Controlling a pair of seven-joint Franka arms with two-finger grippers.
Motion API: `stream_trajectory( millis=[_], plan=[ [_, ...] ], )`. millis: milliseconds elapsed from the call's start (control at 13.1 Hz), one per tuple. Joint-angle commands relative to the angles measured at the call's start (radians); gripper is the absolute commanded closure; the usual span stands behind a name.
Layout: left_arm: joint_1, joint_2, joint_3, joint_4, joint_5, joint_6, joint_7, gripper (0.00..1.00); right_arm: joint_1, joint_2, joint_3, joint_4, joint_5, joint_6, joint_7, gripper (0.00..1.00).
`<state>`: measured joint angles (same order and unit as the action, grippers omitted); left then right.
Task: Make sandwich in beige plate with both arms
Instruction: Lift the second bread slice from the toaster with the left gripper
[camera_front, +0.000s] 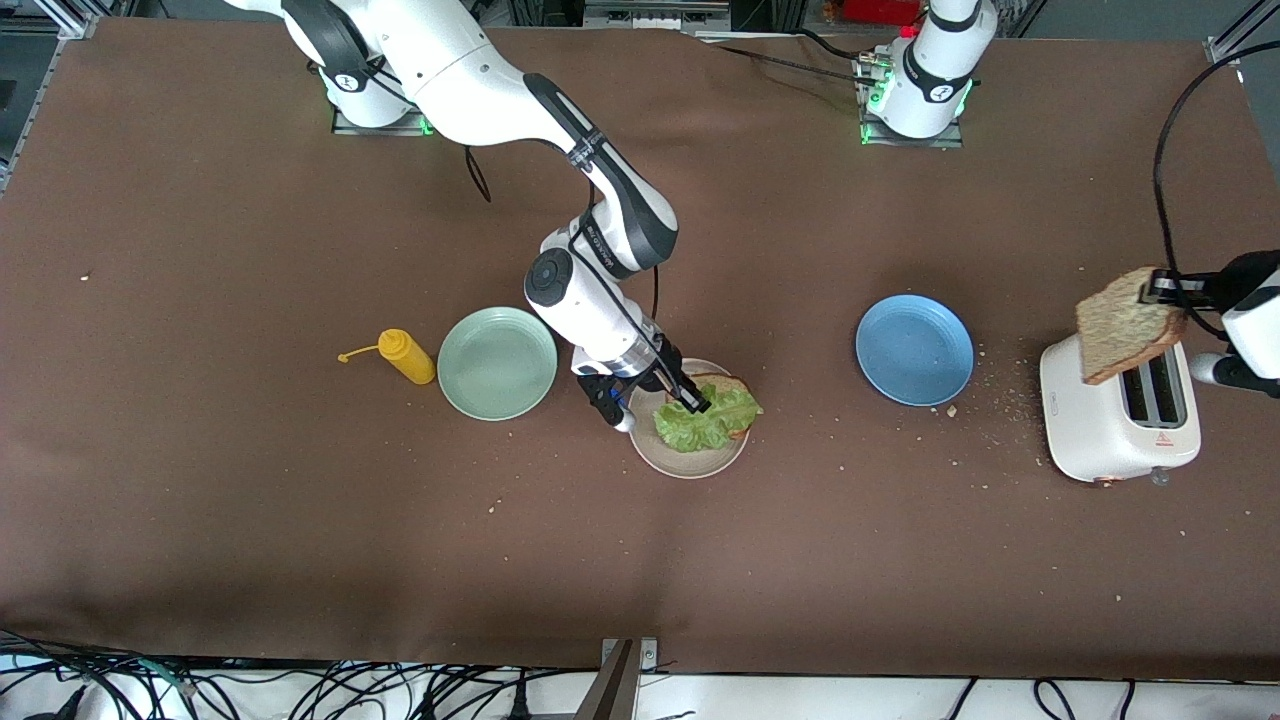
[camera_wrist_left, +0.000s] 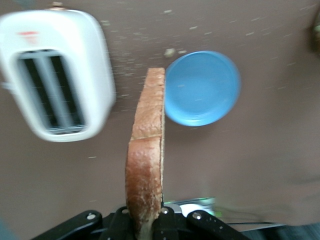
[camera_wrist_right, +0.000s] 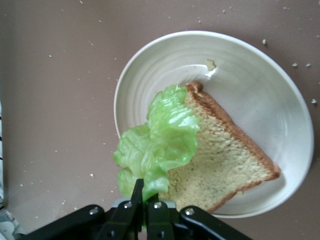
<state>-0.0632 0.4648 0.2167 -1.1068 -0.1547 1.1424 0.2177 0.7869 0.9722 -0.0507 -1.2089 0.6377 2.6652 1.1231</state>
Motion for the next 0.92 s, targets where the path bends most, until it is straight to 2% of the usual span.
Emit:
stream_trajectory(
  millis=[0,153,230,306,383,612,842],
  plan=[
    [-0.006,0.000,0.009,0.018,-0.257,-0.030,-0.153,1.00,0.028,-0.032,-0.014,-0.082,-0.085,-0.001,0.006,0.00],
    [-0.035,0.026,-0.008,-0.020,-0.463,-0.029,-0.217,1.00,0.028,-0.081,-0.047,-0.106,-0.125,-0.116,0.004,0.00],
    [-0.040,0.061,-0.020,-0.037,-0.577,-0.020,-0.219,1.00,0.029,-0.116,-0.082,-0.103,-0.148,-0.219,0.004,0.00],
    [-0.040,0.110,-0.023,-0.039,-0.717,-0.018,-0.219,1.00,0.028,-0.154,-0.090,-0.103,-0.171,-0.299,0.001,0.00],
    [-0.043,0.164,-0.023,-0.039,-0.803,-0.007,-0.221,1.00,0.025,-0.190,-0.110,-0.103,-0.194,-0.382,0.000,0.00],
    [-0.098,0.279,-0.057,-0.044,-0.862,0.143,-0.201,1.00,0.023,-0.279,-0.191,-0.101,-0.262,-0.594,-0.072,0.00],
    [-0.174,0.354,-0.068,-0.045,-0.946,0.267,-0.199,1.00,0.023,-0.351,-0.320,-0.100,-0.262,-0.761,-0.285,0.00]
  ],
)
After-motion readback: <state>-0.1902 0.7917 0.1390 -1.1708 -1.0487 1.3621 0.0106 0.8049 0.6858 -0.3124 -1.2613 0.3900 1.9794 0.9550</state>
